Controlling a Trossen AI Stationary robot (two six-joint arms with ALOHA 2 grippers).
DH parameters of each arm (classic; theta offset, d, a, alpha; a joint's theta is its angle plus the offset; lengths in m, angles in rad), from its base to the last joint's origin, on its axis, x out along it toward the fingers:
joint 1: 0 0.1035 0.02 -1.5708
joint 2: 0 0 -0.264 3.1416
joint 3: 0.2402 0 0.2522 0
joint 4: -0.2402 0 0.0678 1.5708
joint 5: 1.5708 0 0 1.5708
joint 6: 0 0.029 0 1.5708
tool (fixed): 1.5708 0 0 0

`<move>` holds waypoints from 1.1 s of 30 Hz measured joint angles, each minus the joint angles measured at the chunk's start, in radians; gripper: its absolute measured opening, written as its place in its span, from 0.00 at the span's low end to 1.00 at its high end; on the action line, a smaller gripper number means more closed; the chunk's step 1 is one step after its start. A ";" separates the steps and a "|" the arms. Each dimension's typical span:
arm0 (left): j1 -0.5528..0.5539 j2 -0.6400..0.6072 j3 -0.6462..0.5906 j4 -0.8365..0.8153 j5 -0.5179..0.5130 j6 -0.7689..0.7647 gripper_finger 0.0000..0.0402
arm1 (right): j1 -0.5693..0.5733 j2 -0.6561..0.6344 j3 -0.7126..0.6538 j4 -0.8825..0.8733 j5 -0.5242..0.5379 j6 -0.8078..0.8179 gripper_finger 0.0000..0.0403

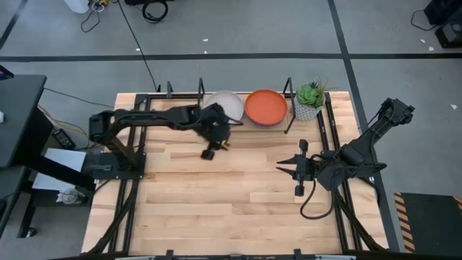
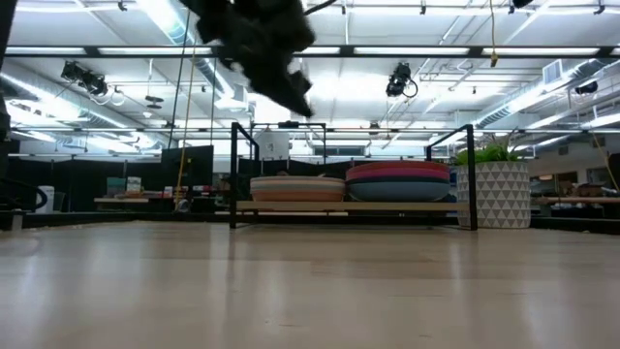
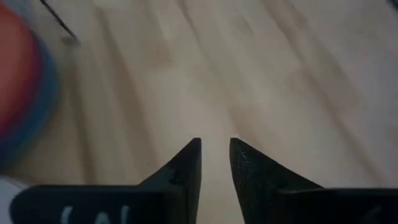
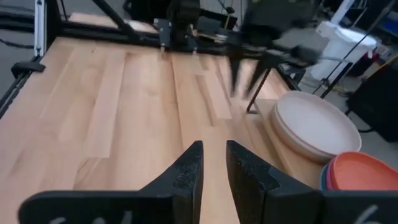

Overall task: Place and stack plates onto a shelf
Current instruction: Return to Home Position

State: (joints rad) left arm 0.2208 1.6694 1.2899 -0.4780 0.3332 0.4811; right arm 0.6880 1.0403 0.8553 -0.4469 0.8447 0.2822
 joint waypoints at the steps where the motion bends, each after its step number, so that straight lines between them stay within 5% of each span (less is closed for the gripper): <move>1: 0.000 -0.021 -0.033 -0.013 0.018 -0.013 0.21 | -0.007 -0.012 -0.017 0.026 -0.003 -0.018 0.19; 9: -0.012 -0.211 -0.264 0.015 0.093 -0.154 0.15 | -0.150 -0.153 -0.220 0.253 -0.168 -0.122 0.15; 15: -0.038 -0.385 -0.362 0.106 -0.037 -0.207 0.13 | -0.276 -0.275 -0.361 0.389 -0.294 -0.186 0.09; 21: -0.040 -0.553 -0.529 0.303 -0.057 -0.272 0.11 | -0.370 -0.389 -0.505 0.577 -0.437 -0.239 0.02; 33: -0.038 -0.782 -0.815 0.535 -0.165 -0.434 0.11 | -0.456 -0.541 -0.748 0.756 -0.460 -0.213 0.02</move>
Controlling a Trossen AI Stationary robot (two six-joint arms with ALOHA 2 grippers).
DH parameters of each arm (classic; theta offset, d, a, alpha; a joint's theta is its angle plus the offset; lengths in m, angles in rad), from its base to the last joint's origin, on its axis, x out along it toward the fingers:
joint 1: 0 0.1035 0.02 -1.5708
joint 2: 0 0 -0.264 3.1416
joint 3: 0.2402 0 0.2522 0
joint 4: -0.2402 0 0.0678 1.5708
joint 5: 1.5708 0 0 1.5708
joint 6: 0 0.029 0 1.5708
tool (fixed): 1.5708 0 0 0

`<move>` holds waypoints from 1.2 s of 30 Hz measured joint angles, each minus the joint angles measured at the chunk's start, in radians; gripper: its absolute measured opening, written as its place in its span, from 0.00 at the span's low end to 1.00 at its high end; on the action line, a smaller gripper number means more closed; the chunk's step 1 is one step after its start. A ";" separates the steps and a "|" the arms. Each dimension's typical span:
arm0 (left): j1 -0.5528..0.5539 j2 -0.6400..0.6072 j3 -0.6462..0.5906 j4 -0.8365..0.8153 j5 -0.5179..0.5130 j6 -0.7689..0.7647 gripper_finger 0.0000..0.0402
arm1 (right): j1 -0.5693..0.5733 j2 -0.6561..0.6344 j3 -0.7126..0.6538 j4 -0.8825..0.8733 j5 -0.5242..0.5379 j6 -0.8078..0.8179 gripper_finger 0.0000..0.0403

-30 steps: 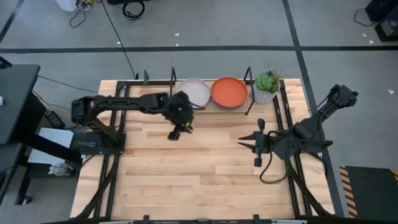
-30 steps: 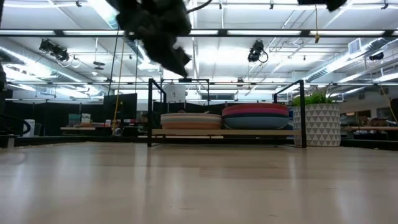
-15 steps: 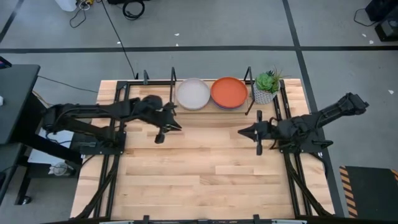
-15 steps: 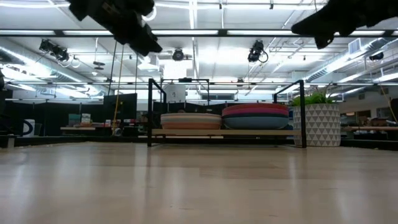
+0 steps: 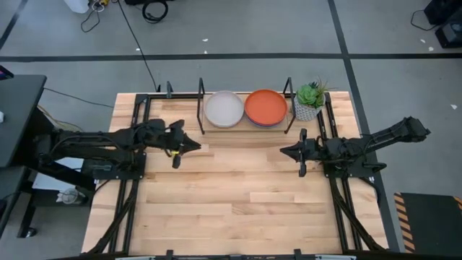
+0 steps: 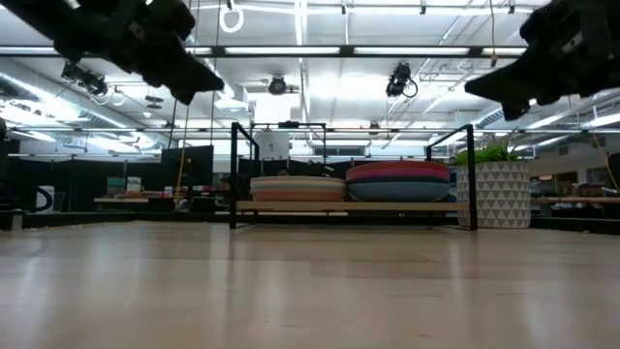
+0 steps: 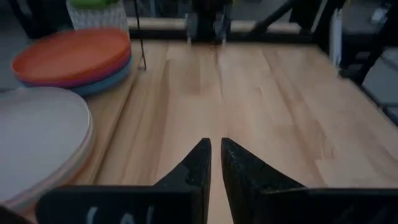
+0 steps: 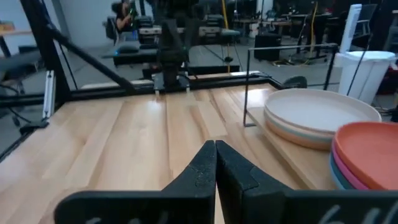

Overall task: Place and stack plates onto a shelf
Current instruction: Return to Home Position

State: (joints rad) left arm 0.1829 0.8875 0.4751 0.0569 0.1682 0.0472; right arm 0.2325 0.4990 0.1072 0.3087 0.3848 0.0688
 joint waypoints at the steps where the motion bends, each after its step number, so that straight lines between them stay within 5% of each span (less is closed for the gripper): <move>1: 0.000 -0.016 -0.021 0.035 0.000 -0.004 0.11 | -0.006 -0.014 -0.025 0.021 -0.004 0.005 0.02; 18: -0.007 -0.380 -0.371 0.355 -0.169 0.063 0.02 | -0.032 -0.109 -0.100 0.065 -0.005 0.058 0.02; 36: -0.020 -0.670 -0.467 0.257 -0.184 0.019 0.02 | -0.032 -0.104 -0.100 0.056 -0.046 0.141 0.03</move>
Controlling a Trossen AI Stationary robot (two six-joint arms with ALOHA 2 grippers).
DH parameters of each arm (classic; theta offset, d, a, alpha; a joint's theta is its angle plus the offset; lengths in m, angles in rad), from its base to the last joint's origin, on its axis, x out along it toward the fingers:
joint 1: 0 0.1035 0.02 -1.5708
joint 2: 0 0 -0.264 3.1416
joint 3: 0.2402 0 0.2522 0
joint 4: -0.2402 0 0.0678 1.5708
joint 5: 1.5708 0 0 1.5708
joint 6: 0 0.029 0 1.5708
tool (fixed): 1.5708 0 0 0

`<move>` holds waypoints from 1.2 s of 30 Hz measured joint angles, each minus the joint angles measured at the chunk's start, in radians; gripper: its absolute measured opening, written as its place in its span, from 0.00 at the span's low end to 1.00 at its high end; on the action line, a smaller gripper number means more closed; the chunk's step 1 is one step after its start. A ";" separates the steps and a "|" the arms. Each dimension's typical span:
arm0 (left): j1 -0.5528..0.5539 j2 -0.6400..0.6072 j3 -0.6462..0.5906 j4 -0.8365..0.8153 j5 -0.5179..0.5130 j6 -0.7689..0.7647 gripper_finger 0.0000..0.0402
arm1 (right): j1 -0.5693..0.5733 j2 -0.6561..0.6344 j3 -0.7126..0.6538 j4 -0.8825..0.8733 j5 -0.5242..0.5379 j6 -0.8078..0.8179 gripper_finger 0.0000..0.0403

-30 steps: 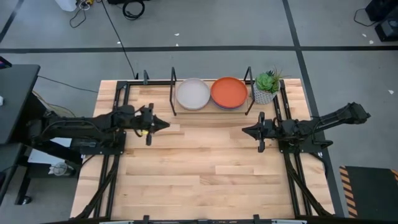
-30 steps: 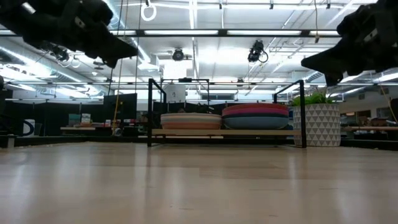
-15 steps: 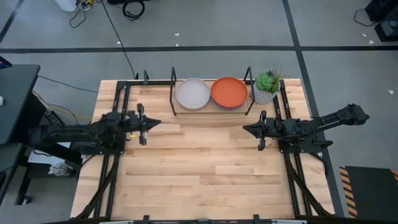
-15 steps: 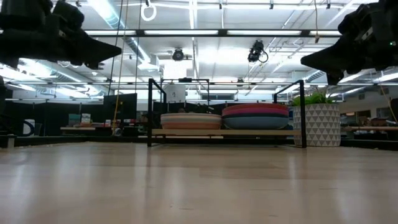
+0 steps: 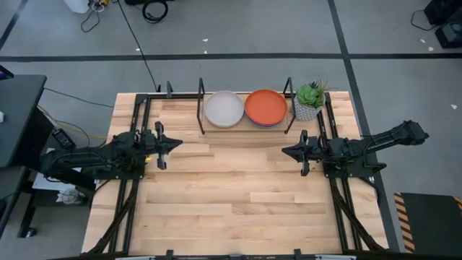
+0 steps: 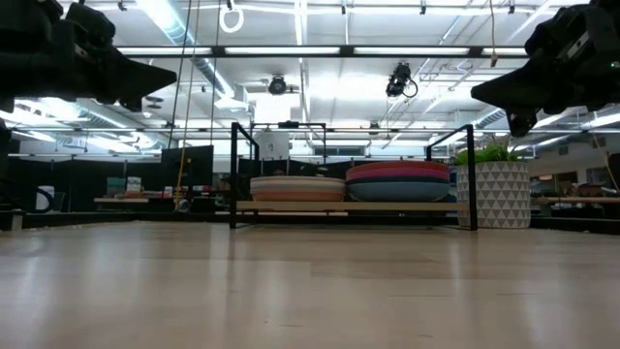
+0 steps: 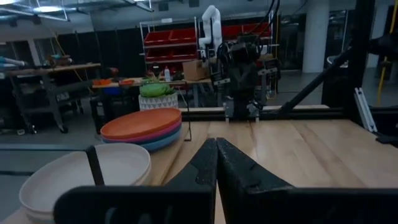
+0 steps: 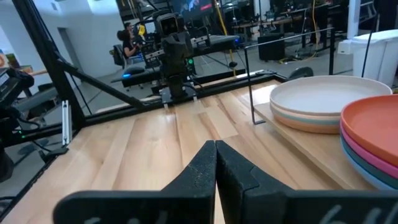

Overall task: Place and stack plates onto a shelf
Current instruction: Return to Home Position

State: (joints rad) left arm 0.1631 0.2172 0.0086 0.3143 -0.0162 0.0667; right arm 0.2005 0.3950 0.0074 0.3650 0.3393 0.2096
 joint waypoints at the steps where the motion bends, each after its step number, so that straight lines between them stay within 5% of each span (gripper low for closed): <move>1: 0.000 -0.001 0.000 -0.002 0.000 -0.005 0.03 | 0.000 0.000 0.000 0.000 0.000 0.000 0.03; 36: 0.000 0.000 -0.001 -0.005 0.002 -0.055 0.08 | 0.000 0.000 0.001 0.000 -0.001 -0.002 0.03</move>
